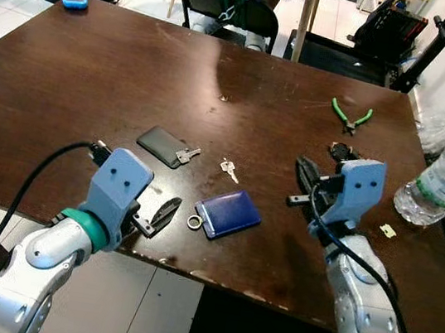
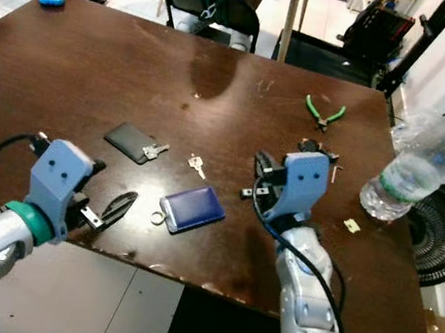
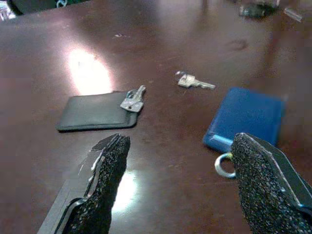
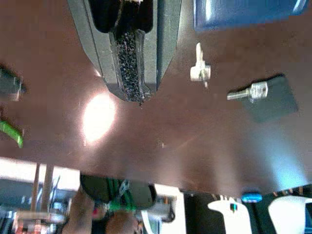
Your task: Hang keys on a hook
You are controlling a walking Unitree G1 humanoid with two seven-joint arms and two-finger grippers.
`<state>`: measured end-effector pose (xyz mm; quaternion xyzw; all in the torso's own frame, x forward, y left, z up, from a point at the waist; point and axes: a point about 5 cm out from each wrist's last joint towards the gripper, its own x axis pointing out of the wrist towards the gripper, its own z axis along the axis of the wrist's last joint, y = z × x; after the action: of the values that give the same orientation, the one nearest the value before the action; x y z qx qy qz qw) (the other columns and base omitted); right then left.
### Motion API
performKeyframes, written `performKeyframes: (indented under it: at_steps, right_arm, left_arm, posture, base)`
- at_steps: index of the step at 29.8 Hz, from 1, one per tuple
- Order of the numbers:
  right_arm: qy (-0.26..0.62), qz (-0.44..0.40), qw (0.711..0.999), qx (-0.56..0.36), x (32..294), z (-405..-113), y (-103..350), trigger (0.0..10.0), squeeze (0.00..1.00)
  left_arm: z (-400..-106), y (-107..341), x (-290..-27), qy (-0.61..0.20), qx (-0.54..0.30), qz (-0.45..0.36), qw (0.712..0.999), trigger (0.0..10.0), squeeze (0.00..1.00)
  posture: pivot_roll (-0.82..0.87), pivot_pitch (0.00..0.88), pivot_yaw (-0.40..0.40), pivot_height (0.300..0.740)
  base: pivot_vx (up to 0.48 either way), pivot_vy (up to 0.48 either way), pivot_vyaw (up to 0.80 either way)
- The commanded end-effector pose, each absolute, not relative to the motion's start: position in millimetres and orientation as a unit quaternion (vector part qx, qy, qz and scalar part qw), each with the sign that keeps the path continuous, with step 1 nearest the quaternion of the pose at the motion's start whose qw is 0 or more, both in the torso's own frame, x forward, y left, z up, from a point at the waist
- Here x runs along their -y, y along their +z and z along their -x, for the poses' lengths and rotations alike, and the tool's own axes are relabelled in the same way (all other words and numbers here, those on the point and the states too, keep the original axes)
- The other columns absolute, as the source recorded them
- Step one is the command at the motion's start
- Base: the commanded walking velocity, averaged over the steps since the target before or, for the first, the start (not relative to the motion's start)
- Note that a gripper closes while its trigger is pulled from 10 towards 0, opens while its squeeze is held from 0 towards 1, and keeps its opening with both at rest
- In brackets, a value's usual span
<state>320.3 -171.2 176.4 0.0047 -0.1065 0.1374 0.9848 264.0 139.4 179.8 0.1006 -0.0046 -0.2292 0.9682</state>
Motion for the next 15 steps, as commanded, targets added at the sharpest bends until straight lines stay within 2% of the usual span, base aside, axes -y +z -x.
performKeyframes:
  at_steps: [1, 3, 5, 8, 12, 15]
  right_arm:
    - [0.125, -0.018, 0.988, 0.084, 179.8, -318.2, 166.2, 10.0, 0.0]
    - [0.093, -0.003, 0.992, 0.079, 195.1, -323.6, 162.7, 10.0, 0.0]
    - [0.093, -0.003, 0.992, 0.079, 195.1, -323.6, 162.7, 10.0, 0.0]
    - [0.09, 0.019, 0.992, 0.091, 199.8, -331.1, 169.0, 10.0, 0.0]
    - [0.129, 0.027, 0.985, 0.112, 185.7, -344.7, 184.7, 10.0, 0.0]
    - [0.141, 0.026, 0.983, 0.116, 180.3, -348.4, 189.4, 10.0, 0.0]
  left_arm:
    - [-261.4, 173.9, -136.0, -0.234, -0.015, -0.102, 0.967, 10.0, 0.0]
    - [-272.8, 174.0, -127.8, -0.217, -0.03, -0.123, 0.968, 10.0, 0.0]
    - [-272.8, 174.0, -127.8, -0.217, -0.03, -0.123, 0.968, 10.0, 0.0]
    - [-292.0, 180.1, -125.3, -0.186, -0.026, -0.143, 0.972, 10.0, 0.0]
    - [-319.2, 189.7, -127.3, -0.164, -0.019, -0.164, 0.973, 10.0, 0.0]
    - [-325.5, 192.2, -129.7, -0.159, -0.02, -0.171, 0.972, 10.0, 0.0]
  posture:
    - [-0.14, 0.12, 0.044, 0.74]
    - [-0.14, 0.12, 0.05, 0.74]
    - [-0.14, 0.12, 0.05, 0.74]
    - [-0.15, 0.119, 0.051, 0.74]
    - [-0.16, 0.131, 0.055, 0.74]
    - [-0.18, 0.147, 0.052, 0.74]
  base:
    - [0.0, 0.0, 0.0]
    - [0.0, 0.0, 0.0]
    - [0.0, 0.0, 0.0]
    - [0.0, 0.0, 0.0]
    - [0.0, 0.0, 0.0]
    - [0.0, 0.0, 0.0]
